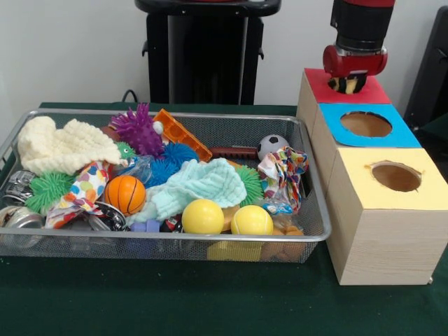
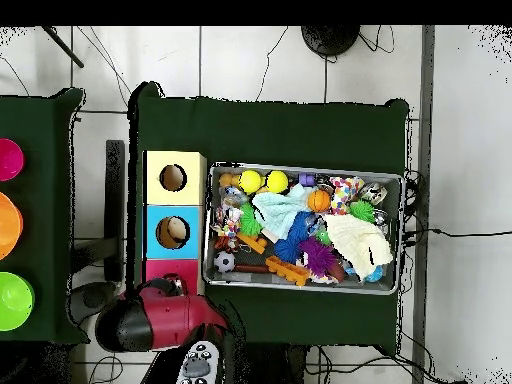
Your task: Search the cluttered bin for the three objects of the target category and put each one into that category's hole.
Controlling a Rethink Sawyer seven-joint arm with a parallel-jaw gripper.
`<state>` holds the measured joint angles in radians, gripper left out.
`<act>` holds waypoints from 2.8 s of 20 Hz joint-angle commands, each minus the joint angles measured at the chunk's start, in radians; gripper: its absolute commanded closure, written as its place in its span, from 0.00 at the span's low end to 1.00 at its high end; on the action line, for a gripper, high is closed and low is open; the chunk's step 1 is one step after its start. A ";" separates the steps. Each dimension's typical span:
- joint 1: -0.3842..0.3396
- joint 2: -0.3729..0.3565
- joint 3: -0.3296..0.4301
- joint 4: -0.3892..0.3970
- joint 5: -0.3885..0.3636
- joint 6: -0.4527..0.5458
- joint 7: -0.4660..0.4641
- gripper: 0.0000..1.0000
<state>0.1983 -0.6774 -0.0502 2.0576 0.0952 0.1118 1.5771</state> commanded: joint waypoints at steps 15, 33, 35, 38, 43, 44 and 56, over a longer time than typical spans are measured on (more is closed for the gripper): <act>0.011 0.037 -0.004 -0.071 0.068 0.081 0.206 0.00; -0.004 -0.267 -0.062 -0.176 0.027 0.593 0.150 0.00; 0.003 -0.281 -0.074 -0.200 0.012 0.636 0.152 0.00; -0.008 -0.291 -0.065 -0.205 0.010 0.654 0.148 0.00; -0.025 -0.283 -0.047 -0.198 0.007 0.628 0.141 0.00; -0.026 -0.282 -0.045 -0.195 0.005 0.620 0.138 0.00; -0.080 -0.233 0.017 -0.077 0.027 0.389 0.133 0.00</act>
<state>0.1767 -0.8029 -0.0884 1.9690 0.0775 0.5192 1.5773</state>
